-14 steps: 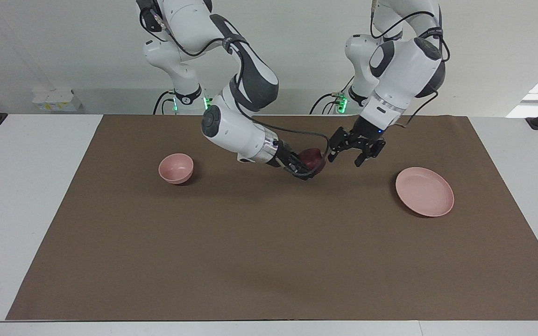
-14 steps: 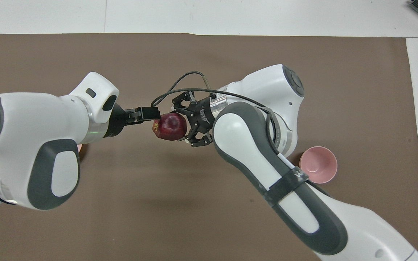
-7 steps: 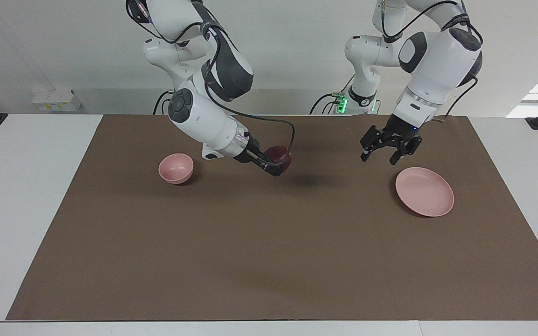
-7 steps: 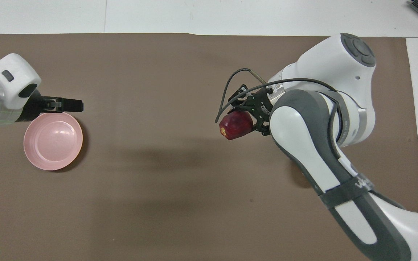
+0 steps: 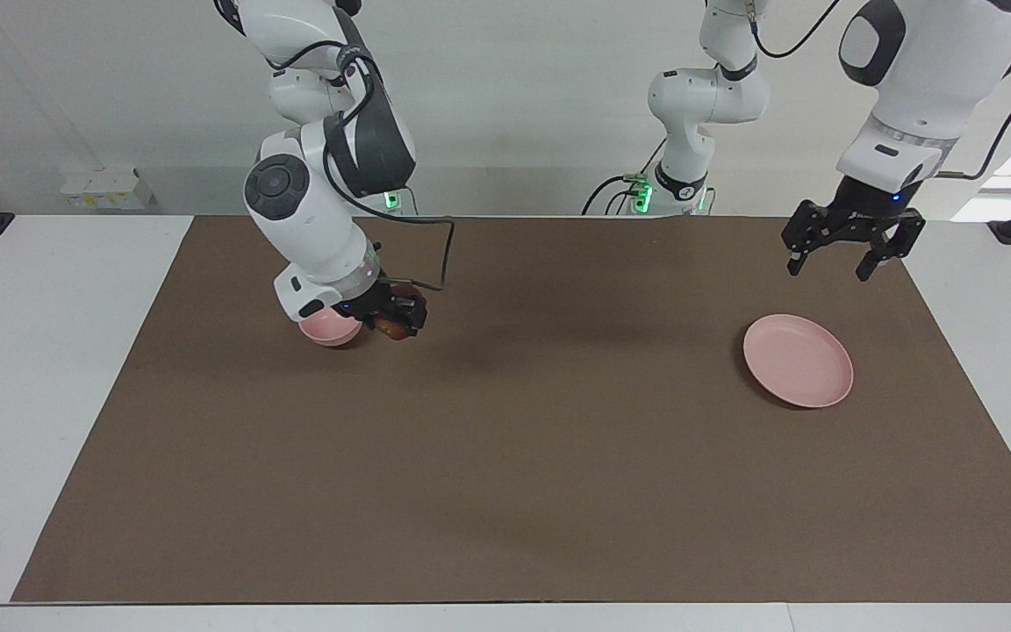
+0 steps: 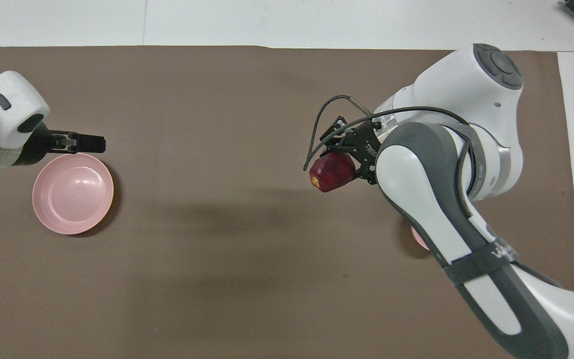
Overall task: Move apple from plate to bowl
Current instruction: 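Carry the apple toward the pink bowl with the right gripper while the left withdraws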
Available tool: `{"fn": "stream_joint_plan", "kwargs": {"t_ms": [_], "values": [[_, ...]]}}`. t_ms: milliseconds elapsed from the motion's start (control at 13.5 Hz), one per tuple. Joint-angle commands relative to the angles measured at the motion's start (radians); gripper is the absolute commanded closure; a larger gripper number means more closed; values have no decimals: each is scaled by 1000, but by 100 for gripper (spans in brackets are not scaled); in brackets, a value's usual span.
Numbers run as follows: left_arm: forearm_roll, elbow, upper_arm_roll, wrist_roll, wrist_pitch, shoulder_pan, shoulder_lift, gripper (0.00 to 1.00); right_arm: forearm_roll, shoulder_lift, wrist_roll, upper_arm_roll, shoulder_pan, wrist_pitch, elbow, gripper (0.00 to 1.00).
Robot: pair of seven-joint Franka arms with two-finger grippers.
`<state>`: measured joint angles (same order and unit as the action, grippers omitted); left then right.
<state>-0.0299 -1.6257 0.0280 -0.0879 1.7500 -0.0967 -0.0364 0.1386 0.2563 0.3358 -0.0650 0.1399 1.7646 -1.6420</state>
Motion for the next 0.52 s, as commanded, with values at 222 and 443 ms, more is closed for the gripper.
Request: {"fn": "stream_joint_plan", "kwargs": {"t_ms": [222,443], "values": [[19,95,29,-27,-190,23,7,0,-109,-225,-198,-10,-52,239,-422,100],[16,78,41,-45,-195,23,-17,0,-120,-319,-247,-9,-86,375,-606,100]]}}
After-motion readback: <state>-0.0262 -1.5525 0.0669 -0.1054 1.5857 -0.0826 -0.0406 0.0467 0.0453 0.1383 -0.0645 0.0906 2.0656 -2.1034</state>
